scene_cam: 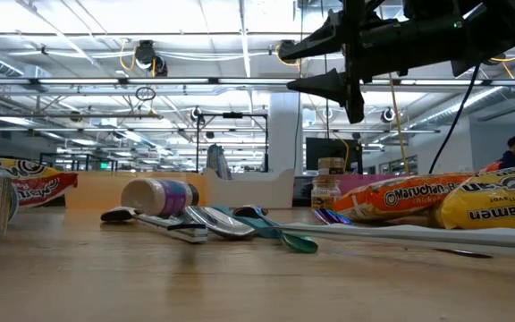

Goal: Pick & Place Food Item
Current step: Put the bottom left violet and green spoon into the orange bin

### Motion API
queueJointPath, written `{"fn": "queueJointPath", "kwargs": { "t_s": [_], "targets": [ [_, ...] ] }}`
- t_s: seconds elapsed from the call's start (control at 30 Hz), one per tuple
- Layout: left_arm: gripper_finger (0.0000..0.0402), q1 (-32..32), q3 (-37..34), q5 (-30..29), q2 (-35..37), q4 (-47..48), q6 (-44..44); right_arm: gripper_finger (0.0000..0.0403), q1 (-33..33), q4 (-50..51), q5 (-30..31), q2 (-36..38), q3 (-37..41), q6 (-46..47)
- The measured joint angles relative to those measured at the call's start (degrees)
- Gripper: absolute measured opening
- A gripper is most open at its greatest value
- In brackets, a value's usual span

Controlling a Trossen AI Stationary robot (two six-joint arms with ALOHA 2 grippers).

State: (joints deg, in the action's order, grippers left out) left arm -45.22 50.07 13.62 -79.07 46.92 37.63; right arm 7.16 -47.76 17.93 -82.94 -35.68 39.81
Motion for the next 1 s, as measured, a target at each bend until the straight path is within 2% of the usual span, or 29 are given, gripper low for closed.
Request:
{"fn": "queueJointPath", "kwargs": {
  "t_s": [0.17, 0.3, 0.47, 0.63, 0.7, 0.87, 1.0],
  "targets": [
    [0.0012, 6.1, 3.3, -3.9, 1.6, 6.6, -7.0, 0.0196, 0.0, -2.8, 0.0, 0.0, 0.0, -0.1],
    [0.0009, 12.2, 4.5, -7.2, 4.7, 8.3, -10.4, 0.0196, 0.0, -6.8, -0.2, 0.0, 0.0, -0.2],
    [0.0011, 20.2, 5.4, -9.6, 10.7, 6.4, -12.2, 0.0196, 1.3, -11.2, -0.2, 0.0, -0.7, -2.8],
    [0.0009, 28.3, 6.1, -9.6, 15.1, -0.5, -13.6, 0.0196, 3.5, -6.0, -0.1, 0.0, -6.7, -9.7],
    [0.0009, 31.7, 6.1, -8.4, 15.8, -3.3, -13.6, 0.0196, 4.0, -0.2, 0.1, 0.0, -10.5, -13.2],
    [0.0010, 39.2, 6.1, -1.0, 15.7, -8.2, -13.6, 0.0196, 4.3, 16.1, 0.1, 0.0, -22.6, -25.0],
    [0.0009, 43.2, 6.1, 9.8, 14.0, -10.6, -15.7, 0.0196, 4.3, 27.9, 0.4, 0.0, -32.2, -36.2]
  ]
}}
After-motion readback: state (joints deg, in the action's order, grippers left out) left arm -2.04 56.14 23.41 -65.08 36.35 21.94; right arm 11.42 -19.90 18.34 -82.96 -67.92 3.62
